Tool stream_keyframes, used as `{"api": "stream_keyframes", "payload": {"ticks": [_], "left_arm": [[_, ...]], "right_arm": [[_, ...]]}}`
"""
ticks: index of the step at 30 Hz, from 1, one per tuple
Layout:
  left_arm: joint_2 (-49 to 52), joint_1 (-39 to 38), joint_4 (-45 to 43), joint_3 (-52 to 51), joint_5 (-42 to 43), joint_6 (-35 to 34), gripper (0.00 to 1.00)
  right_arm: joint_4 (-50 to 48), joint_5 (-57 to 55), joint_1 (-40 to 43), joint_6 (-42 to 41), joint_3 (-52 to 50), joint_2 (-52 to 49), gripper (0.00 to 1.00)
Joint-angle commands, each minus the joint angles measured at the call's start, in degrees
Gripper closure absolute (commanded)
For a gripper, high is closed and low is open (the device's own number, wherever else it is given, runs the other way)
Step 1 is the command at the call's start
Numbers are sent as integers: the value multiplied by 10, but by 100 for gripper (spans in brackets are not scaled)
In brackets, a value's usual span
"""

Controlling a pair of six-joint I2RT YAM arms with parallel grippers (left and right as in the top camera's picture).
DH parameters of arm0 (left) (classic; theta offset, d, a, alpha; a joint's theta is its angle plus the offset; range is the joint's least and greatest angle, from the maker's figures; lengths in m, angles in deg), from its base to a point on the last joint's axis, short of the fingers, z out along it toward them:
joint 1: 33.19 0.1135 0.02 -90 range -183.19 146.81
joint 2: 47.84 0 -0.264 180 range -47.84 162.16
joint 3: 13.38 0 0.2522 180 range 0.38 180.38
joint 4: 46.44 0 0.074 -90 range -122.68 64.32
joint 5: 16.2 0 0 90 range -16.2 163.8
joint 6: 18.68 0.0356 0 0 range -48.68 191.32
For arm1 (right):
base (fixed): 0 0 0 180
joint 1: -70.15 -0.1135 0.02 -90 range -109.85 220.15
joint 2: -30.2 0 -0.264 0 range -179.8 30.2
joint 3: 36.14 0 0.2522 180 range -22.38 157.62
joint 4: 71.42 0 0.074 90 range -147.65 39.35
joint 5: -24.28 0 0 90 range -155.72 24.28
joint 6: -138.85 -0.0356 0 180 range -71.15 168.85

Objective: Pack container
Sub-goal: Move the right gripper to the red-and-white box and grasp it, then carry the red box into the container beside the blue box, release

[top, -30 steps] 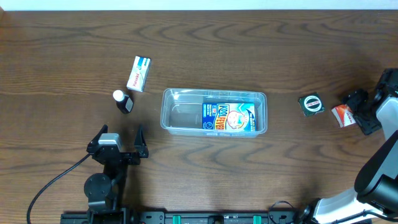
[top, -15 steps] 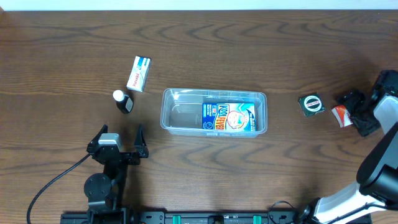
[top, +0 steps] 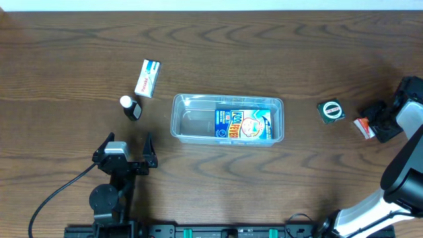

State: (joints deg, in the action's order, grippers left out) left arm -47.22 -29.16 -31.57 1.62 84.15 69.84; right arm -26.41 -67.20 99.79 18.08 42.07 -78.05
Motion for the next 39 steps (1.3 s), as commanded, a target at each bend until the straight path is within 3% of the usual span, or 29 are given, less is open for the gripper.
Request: {"api": "stream_keyframes", "payload": {"ticks": [1, 14, 27, 32, 39], "left_arm": [[-3, 3, 19, -10, 10, -1, 2], [-3, 3, 19, -10, 10, -1, 2], [-3, 3, 19, -10, 10, -1, 2], [-3, 3, 19, -10, 10, 0, 2], [-3, 3, 19, -10, 10, 0, 2]], "right_arm": [[7, 11, 4, 9, -1, -10, 39], [23, 153, 4, 39, 7, 31, 36], [110, 291, -24, 99, 50, 202, 35], [119, 343, -87, 98, 50, 272, 34], [114, 331, -257, 80, 50, 310, 35]]}}
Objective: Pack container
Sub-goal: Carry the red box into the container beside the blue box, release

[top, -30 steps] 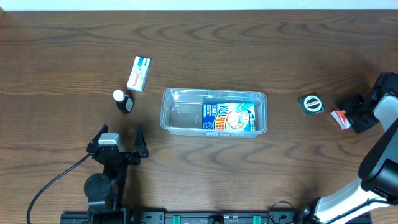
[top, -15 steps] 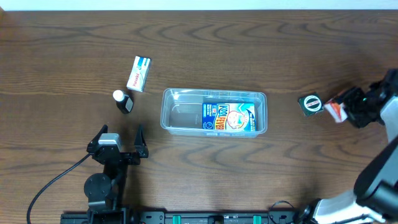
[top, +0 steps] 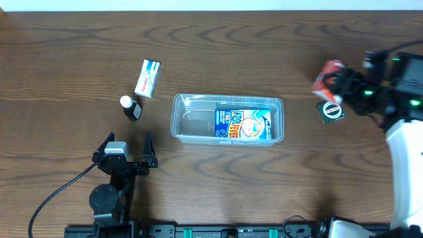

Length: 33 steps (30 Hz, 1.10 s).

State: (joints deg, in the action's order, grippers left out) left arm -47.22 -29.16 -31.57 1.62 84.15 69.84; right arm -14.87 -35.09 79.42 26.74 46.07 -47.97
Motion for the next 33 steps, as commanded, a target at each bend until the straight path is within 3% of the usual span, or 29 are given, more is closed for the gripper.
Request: {"api": "stream_keyframes", "payload": {"ticks": [1, 8, 14, 33], "left_arm": [[-3, 3, 19, -10, 10, -1, 2], [-3, 3, 19, -10, 10, 0, 2], [-3, 3, 19, -10, 10, -1, 2], [-3, 3, 19, -10, 10, -1, 2]], "right_arm": [[-4, -3, -81, -11, 9, 9, 36], [-26, -124, -250, -47, 9, -6, 34], [-24, -214, -338, -57, 9, -45, 34], [43, -290, -359, -76, 9, -151, 32]]}}
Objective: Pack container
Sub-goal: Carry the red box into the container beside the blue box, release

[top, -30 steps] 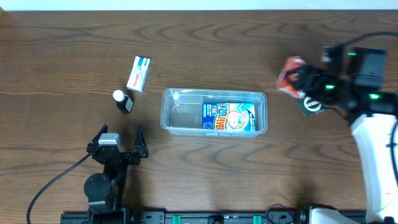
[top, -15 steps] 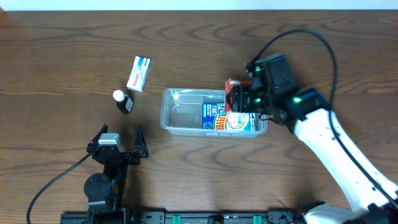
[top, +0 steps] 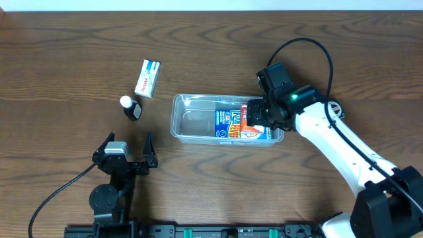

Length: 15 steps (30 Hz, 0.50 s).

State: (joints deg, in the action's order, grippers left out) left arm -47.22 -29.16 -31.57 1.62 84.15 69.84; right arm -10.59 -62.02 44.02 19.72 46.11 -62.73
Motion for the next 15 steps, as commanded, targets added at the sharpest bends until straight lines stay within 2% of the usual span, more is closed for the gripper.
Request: {"api": "stream_keyframes", "payload": {"ticks": [1, 7, 11, 15], "left_arm": [[-3, 3, 19, -10, 10, -1, 2], [-3, 3, 19, -10, 10, -1, 2], [-3, 3, 19, -10, 10, -1, 2], [-3, 3, 19, -10, 10, 0, 2]], "right_arm": [[0, -22, -5, -7, 8, -3, 32], [10, -11, -6, 5, 18, 17, 28], [41, -24, -6, 20, 53, 79, 26], [82, -82, 19, 17, 83, 150, 22]]}}
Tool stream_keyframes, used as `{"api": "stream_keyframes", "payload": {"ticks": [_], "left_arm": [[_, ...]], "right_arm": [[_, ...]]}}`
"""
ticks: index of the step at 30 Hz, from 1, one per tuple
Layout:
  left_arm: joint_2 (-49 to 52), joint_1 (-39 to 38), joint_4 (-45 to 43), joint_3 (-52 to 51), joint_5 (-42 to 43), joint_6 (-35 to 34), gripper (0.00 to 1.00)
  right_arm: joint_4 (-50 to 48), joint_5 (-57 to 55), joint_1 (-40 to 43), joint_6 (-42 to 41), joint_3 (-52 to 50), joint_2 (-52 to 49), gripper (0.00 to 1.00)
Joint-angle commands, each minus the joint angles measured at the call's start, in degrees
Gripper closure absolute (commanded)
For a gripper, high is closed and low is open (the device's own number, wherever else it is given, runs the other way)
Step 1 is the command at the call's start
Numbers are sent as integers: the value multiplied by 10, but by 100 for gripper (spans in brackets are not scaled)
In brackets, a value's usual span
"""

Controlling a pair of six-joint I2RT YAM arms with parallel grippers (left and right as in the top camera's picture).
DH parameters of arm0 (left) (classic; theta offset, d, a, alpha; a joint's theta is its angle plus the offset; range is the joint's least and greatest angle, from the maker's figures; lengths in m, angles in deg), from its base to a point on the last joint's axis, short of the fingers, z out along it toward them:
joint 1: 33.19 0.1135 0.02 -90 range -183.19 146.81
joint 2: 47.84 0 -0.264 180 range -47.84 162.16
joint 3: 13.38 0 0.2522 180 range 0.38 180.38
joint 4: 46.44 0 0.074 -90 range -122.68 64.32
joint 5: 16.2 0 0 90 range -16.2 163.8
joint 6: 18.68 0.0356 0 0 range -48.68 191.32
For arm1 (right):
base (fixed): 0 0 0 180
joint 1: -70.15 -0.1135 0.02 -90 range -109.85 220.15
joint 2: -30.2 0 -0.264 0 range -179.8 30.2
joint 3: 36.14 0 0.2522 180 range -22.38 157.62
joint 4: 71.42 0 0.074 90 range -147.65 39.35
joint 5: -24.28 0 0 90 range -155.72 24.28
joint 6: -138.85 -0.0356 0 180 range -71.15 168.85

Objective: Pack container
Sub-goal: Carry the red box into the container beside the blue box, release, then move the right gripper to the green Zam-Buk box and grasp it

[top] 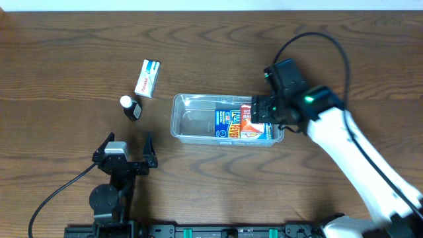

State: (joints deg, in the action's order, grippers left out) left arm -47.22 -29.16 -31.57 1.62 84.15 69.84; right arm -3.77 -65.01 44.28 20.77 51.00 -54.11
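A clear plastic container (192, 122) stands mid-table. A blue "Kool Fever" packet (228, 125) lies flat in its right half, and a small red-and-white box (247, 121) rests on that packet. My right gripper (262, 114) hovers over the container's right end, just right of the red box, and its fingers look parted and off the box. Near the front left edge my left gripper (129, 147) stands open and holds nothing.
A white-and-blue carton (147, 78) and a small black bottle with a white cap (131, 107) lie left of the container. The right arm crosses the table from the front right corner and hides what lies beneath it.
The right gripper has shifted slightly right and back, while the red box stayed on the blue packet in the container. It appears to have let go. The left arm has not moved.
The right gripper was first at the far right edge on the red box, beside a green round item. Then it held the box raised above that item. Then it had the box inside the container, where the box now lies.
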Motion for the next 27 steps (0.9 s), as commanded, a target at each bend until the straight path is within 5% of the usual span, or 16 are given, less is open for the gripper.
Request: {"api": "stream_keyframes", "payload": {"ticks": [1, 7, 12, 16, 27], "left_arm": [[-3, 3, 19, -10, 10, 0, 2], [-3, 3, 19, -10, 10, 0, 2], [-3, 3, 19, -10, 10, 0, 2], [-3, 3, 19, -10, 10, 0, 2], [-3, 3, 19, -10, 10, 0, 2]], "right_arm": [[23, -60, 31, 1, 35, 80, 21], [85, -62, 172, -18, 31, 106, 16], [62, -39, 269, 103, 16, 64, 13], [30, -17, 301, 226, 15, 15, 11], [-87, -18, 341, 298, 13, -132, 7]]}}
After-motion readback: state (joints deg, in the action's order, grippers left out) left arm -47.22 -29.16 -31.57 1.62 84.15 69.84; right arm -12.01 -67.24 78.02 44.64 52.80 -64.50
